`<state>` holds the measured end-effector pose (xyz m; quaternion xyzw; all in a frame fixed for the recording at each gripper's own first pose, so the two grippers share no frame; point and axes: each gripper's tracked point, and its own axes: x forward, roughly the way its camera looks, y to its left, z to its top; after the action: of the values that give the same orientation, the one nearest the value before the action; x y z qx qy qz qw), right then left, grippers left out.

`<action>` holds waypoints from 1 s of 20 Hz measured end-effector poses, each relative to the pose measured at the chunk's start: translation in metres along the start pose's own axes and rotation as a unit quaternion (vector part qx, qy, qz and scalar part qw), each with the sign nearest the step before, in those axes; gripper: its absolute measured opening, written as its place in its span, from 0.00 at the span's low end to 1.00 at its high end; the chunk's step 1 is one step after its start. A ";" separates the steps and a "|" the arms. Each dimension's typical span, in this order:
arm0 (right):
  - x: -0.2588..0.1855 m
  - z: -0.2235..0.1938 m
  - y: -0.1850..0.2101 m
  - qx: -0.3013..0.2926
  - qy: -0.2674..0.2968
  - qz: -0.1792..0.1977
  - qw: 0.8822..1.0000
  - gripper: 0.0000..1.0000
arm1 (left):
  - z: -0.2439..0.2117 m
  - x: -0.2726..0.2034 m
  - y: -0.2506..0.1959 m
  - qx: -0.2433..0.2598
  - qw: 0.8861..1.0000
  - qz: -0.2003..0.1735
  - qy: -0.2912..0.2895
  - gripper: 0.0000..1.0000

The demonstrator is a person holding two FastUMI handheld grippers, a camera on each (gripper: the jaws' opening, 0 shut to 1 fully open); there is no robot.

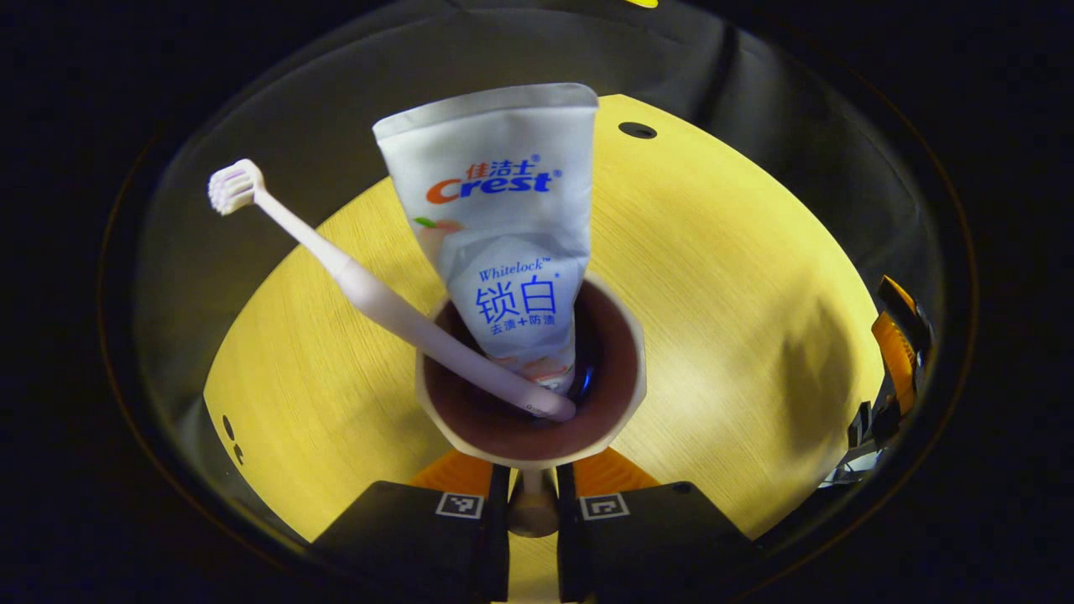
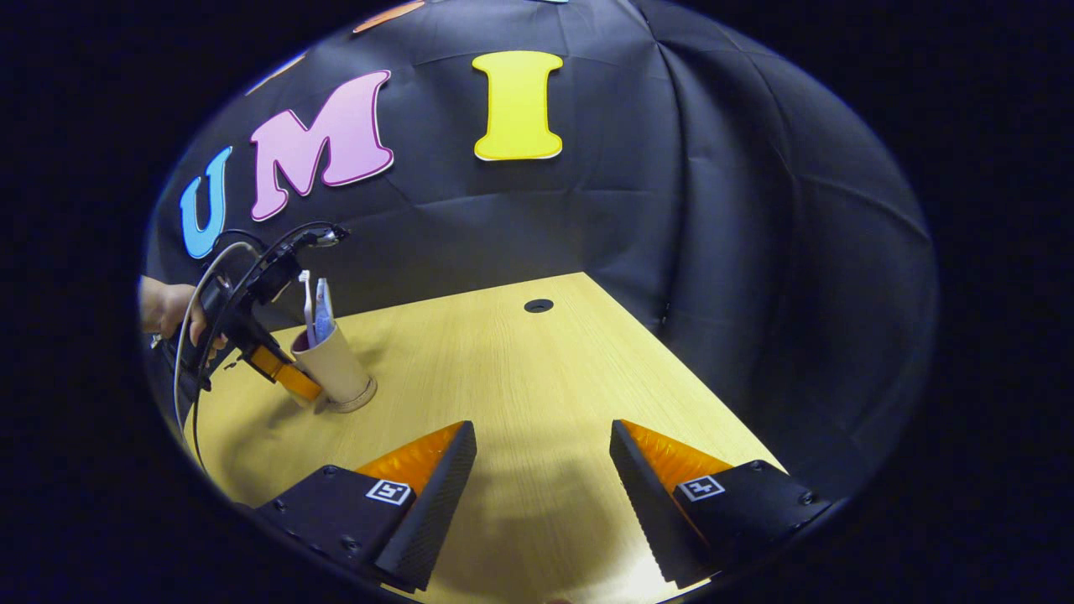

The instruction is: Put the toothbrush and toothpaste on the desktop into the cup, then pick up the cup and place it on the coaster on the desktop.

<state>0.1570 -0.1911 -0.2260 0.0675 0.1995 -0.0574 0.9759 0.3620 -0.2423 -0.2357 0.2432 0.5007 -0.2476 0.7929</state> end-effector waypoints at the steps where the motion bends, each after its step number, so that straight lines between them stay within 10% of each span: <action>1: -0.001 -0.001 0.000 0.000 0.000 0.001 1.000 0.98 | -0.003 0.000 -0.001 -0.002 1.000 -0.001 0.003 0.28; 6: -0.008 -0.001 0.006 0.003 0.003 0.011 1.000 0.98 | 0.004 -0.013 0.001 -0.009 1.000 0.015 -0.012 0.34; 10: -0.016 0.013 0.015 -0.011 -0.009 0.024 1.000 0.98 | 0.005 -0.052 0.007 -0.025 0.997 0.037 -0.063 1.00; 15: -0.039 0.035 0.032 -0.022 -0.030 0.041 0.998 0.98 | -0.011 -0.141 0.008 -0.096 0.976 0.076 -0.180 0.99; 20: -0.090 0.067 0.052 -0.023 -0.049 0.051 0.997 0.98 | -0.071 -0.263 0.001 -0.178 0.915 0.150 -0.330 0.99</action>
<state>0.1074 -0.1424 -0.1236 0.0524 0.1494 -0.0059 0.9874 0.2164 -0.1570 -0.0224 0.0746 0.2037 -0.0994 0.9711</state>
